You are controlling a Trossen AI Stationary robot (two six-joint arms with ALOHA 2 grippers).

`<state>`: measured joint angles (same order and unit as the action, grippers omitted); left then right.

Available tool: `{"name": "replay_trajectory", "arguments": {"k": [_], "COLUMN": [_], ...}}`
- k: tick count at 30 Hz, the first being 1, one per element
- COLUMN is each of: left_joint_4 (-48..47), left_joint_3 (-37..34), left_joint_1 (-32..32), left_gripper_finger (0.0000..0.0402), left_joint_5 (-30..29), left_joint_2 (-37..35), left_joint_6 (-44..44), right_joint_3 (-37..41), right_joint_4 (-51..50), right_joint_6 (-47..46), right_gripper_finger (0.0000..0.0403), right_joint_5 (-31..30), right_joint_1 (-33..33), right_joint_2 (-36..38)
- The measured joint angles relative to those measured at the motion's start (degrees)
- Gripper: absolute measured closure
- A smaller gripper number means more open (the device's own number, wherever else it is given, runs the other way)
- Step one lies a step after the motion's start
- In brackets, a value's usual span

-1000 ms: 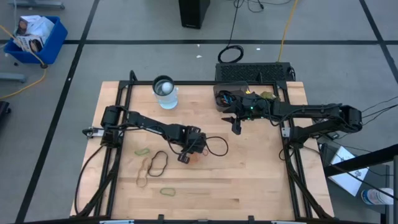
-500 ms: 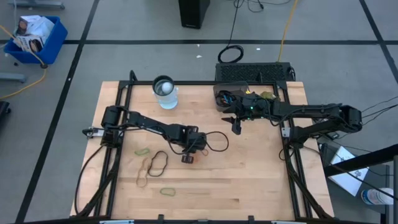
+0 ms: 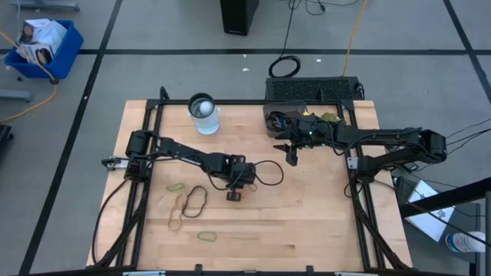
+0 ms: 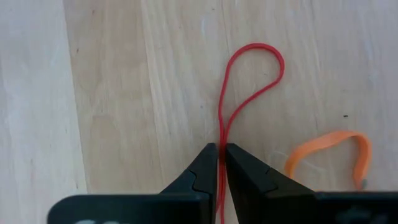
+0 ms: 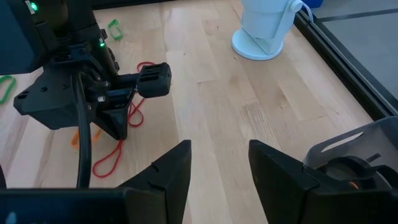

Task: Pick and place rubber bands into bin
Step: Put the red rubber band into the black bin

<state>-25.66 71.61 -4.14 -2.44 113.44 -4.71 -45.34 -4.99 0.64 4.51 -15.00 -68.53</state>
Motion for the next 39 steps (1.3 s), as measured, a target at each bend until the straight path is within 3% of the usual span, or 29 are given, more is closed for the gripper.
{"name": "replay_trajectory", "arguments": {"k": [7, 34, 39], "left_joint_4": [0.16, 0.25, 0.25], "left_joint_3": [0.00, 0.00, 0.00], "left_joint_1": [-0.17, -0.46, -0.48], "left_gripper_finger": [0.0360, 0.0359, 0.0337], "left_joint_5": [6.95, 5.32, 5.35], "left_joint_2": [-0.03, -0.14, -0.14], "left_joint_6": [-0.81, 0.77, 0.79], "right_joint_3": [0.00, 0.00, 0.00], "right_joint_4": [0.00, -0.01, -0.01], "right_joint_6": [0.00, 0.02, 0.02], "right_gripper_finger": [0.0248, 0.0248, 0.0248], "right_joint_5": [0.02, 0.02, 0.02], "right_joint_1": [-0.01, 0.00, 0.00], "right_joint_2": [0.00, 0.00, 0.00]}}
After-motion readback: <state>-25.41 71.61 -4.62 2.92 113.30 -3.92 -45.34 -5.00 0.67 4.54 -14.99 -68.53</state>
